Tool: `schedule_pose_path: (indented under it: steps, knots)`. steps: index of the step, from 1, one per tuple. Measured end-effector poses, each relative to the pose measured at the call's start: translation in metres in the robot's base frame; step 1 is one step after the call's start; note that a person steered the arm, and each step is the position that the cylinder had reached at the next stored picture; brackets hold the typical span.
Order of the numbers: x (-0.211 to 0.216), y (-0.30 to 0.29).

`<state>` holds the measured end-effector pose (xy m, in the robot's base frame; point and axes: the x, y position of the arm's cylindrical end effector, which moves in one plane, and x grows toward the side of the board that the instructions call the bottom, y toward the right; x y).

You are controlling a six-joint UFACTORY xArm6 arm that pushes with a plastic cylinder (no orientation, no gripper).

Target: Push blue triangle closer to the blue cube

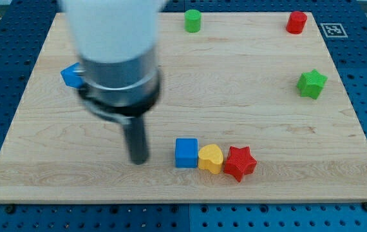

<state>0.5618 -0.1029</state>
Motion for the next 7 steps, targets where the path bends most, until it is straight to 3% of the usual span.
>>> schedule_pose_path:
  steps: [1,2,3,4,7]
  knots:
    - [-0.005,-0.083]
    - [-0.052,-0.119]
    - [-0.125,-0.129]
    - [-0.164,-0.141]
    - [-0.189,-0.13]
